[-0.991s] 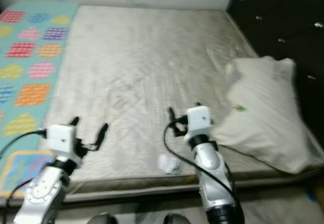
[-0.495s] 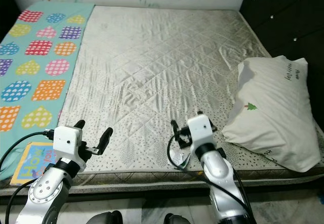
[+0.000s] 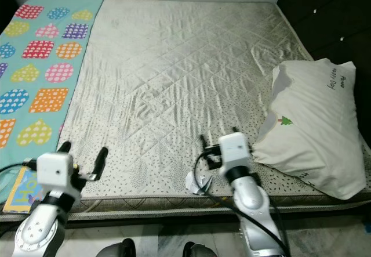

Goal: Clean up the room

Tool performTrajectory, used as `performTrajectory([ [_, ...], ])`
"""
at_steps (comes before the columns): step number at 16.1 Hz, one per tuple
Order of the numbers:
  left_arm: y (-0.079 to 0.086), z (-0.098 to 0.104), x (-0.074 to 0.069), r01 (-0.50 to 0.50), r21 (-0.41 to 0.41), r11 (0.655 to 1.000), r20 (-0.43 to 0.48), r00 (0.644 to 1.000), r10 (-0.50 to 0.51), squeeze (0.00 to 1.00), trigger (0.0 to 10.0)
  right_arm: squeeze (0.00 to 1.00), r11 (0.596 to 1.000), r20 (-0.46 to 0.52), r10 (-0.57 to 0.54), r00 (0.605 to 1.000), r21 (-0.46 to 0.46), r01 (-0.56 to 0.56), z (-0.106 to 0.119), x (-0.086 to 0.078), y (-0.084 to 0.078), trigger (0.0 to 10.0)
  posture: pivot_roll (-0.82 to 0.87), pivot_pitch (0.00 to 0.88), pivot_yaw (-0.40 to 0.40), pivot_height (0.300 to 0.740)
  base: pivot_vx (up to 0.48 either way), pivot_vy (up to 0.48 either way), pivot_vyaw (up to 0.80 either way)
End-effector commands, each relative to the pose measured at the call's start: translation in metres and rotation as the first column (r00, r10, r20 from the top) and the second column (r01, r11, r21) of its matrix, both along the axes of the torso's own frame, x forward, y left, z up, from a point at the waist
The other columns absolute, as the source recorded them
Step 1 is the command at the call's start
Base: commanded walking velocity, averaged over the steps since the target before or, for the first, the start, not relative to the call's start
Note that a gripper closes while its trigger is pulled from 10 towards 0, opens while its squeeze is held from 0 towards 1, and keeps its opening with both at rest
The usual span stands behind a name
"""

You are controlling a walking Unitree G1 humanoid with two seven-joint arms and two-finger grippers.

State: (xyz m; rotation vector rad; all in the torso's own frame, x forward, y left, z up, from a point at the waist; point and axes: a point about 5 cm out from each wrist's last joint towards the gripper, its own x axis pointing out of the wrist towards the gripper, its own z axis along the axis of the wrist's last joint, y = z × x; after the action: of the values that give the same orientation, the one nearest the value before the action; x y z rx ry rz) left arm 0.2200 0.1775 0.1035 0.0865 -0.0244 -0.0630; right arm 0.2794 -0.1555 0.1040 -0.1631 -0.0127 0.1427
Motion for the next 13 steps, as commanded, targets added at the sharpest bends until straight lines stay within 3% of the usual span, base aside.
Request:
performTrajectory([
  [1,-0.0017,0.0026,-0.0012,0.012,0.008,1.0,0.01,1.0,-0.012,0.0,10.0,0.0,0.999,-0.009,-0.03,1.0,0.021,0.03,-0.0001,-0.0028,-0.0029,10.0,0.03,0.201,-0.048,0.74,0.0,0.0,0.0],
  [3,-0.0055,0.0033,0.002,0.031,0.006,1.0,0.013,0.999,-0.031,0.0,10.0,0.0,0.999,-0.003,-0.026,1.0,0.029,0.026,0.0023,-0.0039,-0.0029,10.0,0.03,0.207,-0.045,0.74,0.0,0.0,-0.59],
  [13,-0.008,0.0061,0.001,0.019,-0.009,1.0,0.01,1.0,-0.019,0.0,10.0,0.0,0.999,-0.01,0.002,1.0,0.037,-0.001,0.0048,-0.0041,0.0006,10.0,0.03,0.232,-0.05,0.74,0.0,0.0,0.0],
])
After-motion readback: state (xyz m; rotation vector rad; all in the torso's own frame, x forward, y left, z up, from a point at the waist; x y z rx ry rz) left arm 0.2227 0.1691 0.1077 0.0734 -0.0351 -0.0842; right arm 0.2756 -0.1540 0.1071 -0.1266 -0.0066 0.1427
